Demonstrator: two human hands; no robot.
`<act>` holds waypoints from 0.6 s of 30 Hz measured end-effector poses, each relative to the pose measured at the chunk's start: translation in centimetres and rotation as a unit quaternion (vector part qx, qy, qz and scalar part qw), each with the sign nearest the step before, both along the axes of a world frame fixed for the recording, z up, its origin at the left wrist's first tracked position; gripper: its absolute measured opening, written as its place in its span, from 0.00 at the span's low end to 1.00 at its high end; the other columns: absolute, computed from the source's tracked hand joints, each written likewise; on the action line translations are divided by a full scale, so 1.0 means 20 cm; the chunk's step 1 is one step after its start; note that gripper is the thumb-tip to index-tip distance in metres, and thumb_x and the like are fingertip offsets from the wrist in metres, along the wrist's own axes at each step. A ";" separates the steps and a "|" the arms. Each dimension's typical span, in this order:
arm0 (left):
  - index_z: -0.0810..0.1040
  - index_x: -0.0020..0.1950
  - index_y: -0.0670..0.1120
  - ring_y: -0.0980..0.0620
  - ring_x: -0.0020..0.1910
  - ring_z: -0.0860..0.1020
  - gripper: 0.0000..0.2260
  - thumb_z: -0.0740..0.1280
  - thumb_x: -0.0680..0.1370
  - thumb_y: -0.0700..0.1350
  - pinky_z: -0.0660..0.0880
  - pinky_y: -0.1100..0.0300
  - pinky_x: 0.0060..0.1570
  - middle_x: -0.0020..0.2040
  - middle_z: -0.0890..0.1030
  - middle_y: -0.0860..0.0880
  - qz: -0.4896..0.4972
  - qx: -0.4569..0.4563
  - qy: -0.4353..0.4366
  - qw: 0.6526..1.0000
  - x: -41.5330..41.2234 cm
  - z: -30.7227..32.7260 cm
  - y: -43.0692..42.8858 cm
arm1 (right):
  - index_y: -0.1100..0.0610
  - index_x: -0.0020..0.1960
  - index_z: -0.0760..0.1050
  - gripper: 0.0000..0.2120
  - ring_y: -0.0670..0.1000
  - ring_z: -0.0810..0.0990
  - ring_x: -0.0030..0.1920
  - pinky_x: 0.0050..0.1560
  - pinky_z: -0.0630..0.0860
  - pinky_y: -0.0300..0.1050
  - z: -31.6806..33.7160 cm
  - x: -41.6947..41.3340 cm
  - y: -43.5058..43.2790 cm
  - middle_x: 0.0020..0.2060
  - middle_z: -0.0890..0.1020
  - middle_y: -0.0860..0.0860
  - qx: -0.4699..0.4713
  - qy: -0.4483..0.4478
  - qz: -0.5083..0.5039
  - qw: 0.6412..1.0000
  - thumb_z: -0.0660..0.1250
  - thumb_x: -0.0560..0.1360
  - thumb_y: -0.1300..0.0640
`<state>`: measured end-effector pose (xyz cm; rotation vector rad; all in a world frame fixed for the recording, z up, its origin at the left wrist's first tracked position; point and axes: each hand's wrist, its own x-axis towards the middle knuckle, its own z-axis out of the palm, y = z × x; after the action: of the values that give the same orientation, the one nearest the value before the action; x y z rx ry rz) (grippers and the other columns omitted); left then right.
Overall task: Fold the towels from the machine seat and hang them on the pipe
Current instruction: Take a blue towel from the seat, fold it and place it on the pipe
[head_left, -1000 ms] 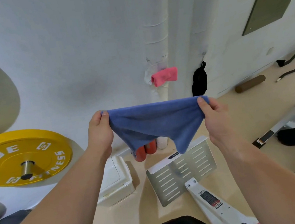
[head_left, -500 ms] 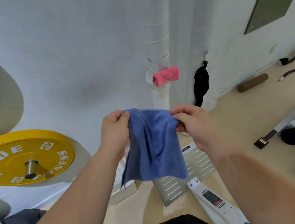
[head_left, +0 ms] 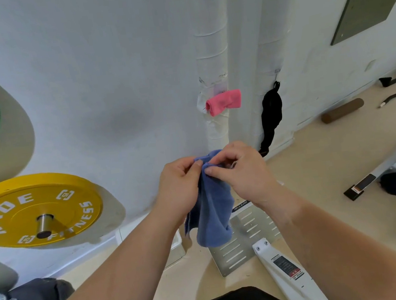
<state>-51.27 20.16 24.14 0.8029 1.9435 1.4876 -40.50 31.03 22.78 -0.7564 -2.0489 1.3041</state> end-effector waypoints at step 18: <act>0.84 0.55 0.44 0.41 0.53 0.84 0.10 0.66 0.79 0.35 0.79 0.44 0.59 0.49 0.87 0.41 -0.109 -0.003 -0.058 0.992 -0.01 0.01 -0.01 | 0.40 0.35 0.78 0.12 0.47 0.77 0.52 0.51 0.70 0.34 0.02 0.01 0.03 0.44 0.75 0.43 0.060 0.004 -0.011 0.998 0.80 0.68 0.50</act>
<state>-51.44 19.93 24.25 0.8760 1.7139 1.3659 -40.39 31.67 23.22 -0.7181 -2.0858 1.1593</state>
